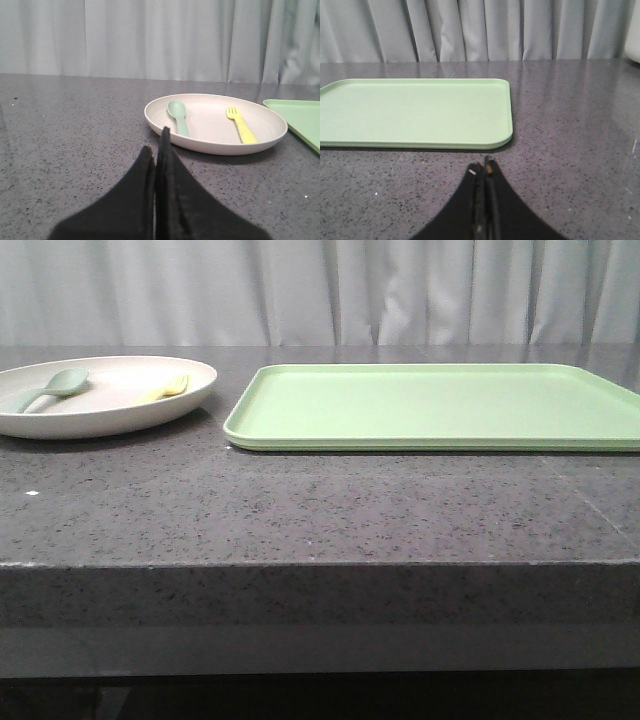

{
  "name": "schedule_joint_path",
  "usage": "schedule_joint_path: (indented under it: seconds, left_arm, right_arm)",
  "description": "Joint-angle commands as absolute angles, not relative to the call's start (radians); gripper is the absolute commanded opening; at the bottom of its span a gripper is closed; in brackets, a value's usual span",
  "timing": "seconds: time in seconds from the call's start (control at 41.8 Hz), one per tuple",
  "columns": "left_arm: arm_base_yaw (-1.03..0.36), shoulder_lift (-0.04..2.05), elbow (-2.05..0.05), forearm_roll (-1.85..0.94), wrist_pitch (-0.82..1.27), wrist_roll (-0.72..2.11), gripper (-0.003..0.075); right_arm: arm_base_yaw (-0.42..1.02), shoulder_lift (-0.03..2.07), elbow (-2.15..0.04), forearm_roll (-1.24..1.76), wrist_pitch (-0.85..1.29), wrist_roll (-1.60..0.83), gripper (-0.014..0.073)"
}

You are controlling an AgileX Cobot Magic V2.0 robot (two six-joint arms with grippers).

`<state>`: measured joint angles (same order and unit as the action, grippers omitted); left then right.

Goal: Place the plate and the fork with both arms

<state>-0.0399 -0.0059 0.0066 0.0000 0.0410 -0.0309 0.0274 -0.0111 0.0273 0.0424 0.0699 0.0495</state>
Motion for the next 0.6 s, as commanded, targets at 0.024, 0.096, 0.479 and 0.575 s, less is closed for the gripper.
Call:
schedule_joint_path:
  seconds: [0.024, 0.096, 0.479, 0.575]
  left_arm:
    - [-0.05, -0.027, 0.009, 0.0, -0.044, -0.038, -0.0018]
    - [-0.05, -0.027, 0.009, 0.0, -0.044, -0.038, -0.0018]
    - [-0.05, -0.027, 0.009, 0.0, -0.044, -0.038, -0.0018]
    - [-0.05, -0.027, 0.009, 0.0, -0.06, -0.038, -0.0018]
  right_arm:
    - [0.023, -0.029, 0.023, 0.03, -0.009, 0.049, -0.0121]
    - [0.023, -0.029, 0.023, 0.03, -0.009, 0.049, -0.0121]
    - [0.023, -0.029, 0.023, 0.03, -0.014, 0.049, -0.0121]
    - [0.023, -0.029, 0.023, 0.03, -0.025, 0.049, -0.0121]
